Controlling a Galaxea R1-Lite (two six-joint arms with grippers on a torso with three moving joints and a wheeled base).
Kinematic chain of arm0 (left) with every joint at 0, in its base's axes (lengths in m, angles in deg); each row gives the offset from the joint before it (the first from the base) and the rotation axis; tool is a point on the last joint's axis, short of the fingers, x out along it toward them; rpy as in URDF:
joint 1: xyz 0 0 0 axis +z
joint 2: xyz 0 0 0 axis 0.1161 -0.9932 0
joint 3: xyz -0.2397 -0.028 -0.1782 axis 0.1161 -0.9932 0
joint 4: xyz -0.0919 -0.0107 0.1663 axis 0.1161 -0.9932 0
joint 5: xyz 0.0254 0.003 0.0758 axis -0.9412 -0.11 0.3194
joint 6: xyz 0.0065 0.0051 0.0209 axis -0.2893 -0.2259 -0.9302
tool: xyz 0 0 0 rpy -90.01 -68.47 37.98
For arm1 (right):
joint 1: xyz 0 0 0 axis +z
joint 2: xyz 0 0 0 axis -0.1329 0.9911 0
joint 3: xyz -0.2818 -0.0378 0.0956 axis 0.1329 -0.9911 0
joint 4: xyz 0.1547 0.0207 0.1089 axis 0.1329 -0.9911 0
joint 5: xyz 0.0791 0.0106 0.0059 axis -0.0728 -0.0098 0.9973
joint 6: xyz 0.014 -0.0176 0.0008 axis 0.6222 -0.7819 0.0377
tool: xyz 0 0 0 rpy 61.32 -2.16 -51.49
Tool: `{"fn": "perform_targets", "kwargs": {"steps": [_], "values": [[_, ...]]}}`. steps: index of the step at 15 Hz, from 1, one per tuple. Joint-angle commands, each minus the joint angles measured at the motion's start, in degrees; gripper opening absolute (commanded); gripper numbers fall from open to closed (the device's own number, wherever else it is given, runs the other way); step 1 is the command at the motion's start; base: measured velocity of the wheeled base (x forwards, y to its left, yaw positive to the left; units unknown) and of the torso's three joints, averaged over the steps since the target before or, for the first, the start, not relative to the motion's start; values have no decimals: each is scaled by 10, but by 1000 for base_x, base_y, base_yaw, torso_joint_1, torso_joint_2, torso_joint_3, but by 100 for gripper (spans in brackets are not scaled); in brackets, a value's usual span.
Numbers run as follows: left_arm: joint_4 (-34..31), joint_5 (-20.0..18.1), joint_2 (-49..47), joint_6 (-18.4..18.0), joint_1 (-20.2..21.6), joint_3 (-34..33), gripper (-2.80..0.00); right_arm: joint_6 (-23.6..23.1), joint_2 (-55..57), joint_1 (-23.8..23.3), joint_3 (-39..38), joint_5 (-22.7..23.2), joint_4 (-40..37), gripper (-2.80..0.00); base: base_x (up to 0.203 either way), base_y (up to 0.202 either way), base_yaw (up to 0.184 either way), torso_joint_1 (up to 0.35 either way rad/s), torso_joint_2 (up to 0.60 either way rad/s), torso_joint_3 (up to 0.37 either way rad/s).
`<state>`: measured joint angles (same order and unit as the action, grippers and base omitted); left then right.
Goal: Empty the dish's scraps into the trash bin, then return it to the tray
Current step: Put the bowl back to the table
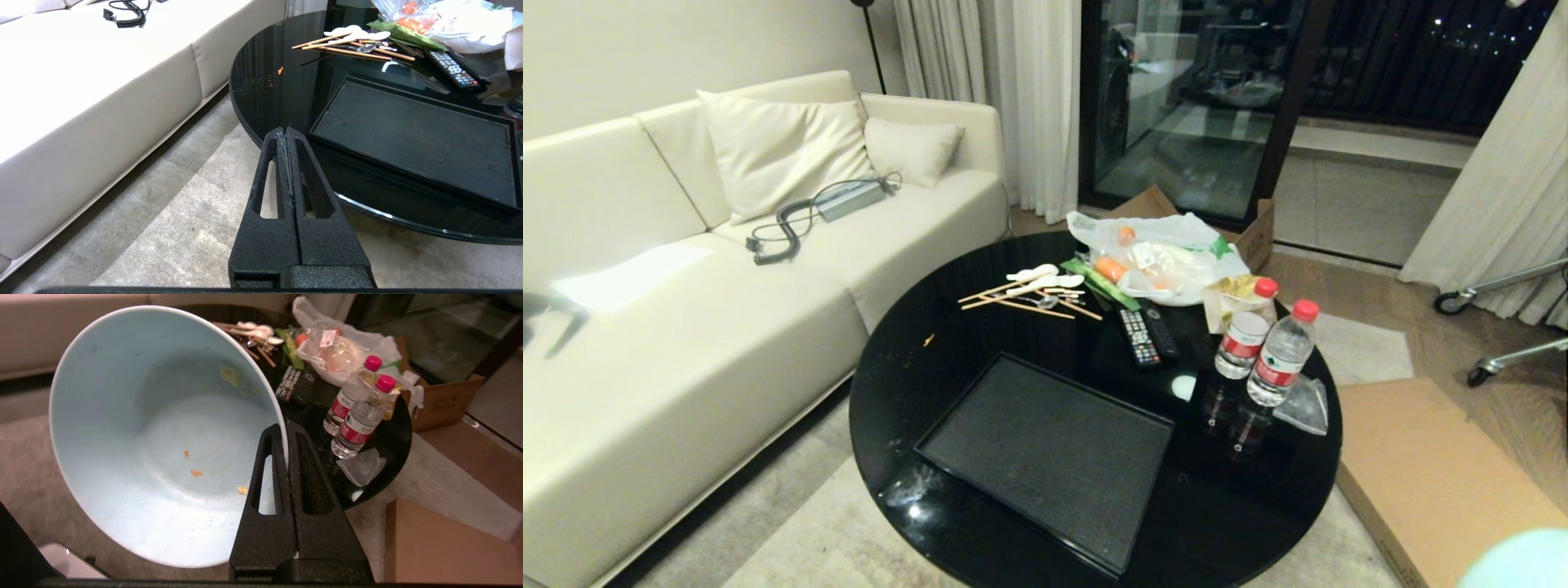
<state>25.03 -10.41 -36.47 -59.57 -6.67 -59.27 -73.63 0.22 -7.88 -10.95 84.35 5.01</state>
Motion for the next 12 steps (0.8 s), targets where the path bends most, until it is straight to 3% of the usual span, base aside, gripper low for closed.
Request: {"fn": "perform_targets", "kwargs": {"steps": [1,4,7,10,12], "values": [[0,0,0,0,0,0,-280,-43,156,1,36,11,16,-280,0,0,0,0,0,0],[0,0,0,0,0,0,-280,-95,311,32,71,19,73,-280,0,0,0,0,0,0],[0,0,0,0,0,0,-280,-119,450,107,124,11,117,-280,0,0,0,0,0,0],[0,0,0,0,0,0,-280,-112,586,192,209,-39,159,-280,0,0,0,0,0,0],[0,0,0,0,0,0,-280,-79,667,263,279,-92,172,-280,0,0,0,0,0,0]]}}
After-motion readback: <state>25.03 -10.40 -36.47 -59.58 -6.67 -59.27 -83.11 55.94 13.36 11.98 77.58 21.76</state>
